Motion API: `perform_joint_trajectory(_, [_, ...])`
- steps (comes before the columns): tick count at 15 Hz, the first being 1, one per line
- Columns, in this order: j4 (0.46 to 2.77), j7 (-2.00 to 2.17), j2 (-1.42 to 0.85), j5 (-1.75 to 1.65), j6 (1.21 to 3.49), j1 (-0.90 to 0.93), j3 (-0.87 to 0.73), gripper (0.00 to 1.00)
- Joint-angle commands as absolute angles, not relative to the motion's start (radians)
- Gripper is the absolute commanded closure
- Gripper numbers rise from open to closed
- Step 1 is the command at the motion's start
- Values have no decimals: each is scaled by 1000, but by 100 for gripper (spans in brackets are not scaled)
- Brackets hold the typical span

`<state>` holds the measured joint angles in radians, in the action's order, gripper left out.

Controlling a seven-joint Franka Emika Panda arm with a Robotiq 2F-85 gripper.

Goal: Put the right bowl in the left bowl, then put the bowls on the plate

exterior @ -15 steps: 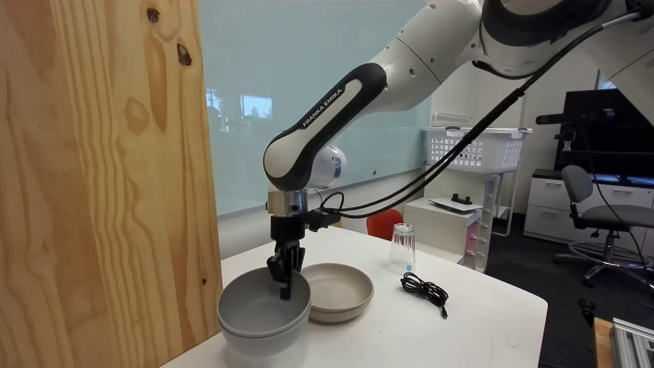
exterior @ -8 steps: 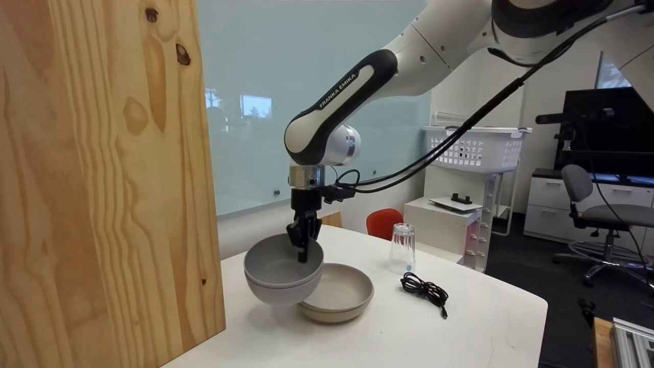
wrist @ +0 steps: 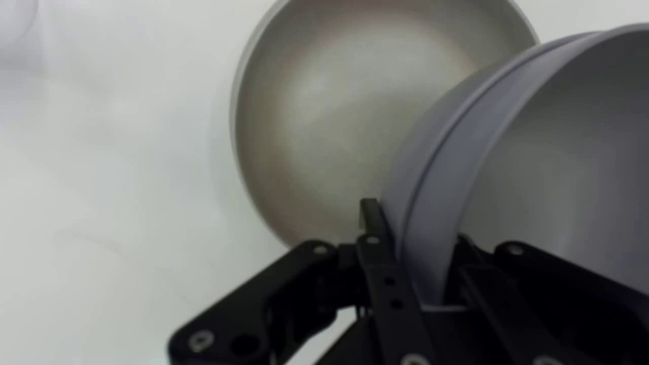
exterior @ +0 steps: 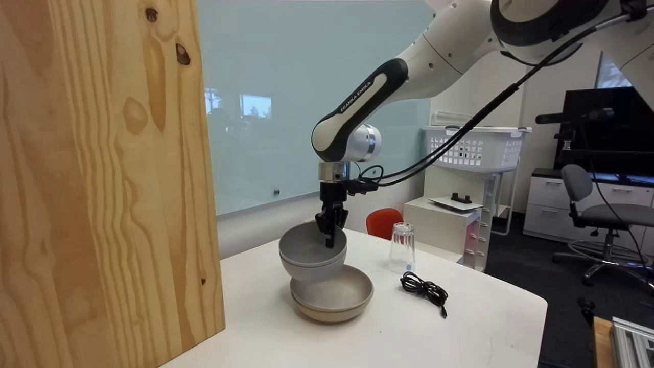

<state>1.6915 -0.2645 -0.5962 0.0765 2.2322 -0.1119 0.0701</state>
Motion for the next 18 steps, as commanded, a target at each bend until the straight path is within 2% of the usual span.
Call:
perform_joint_trajectory(1, [1731,-273,-588,128,2227,-147,65,96])
perform_joint_trajectory(13, [1813,-291,-623,169,2253,-205,45,96])
perform_joint_trajectory(18, [1847,-315,-648,166,2386,-212,54,96])
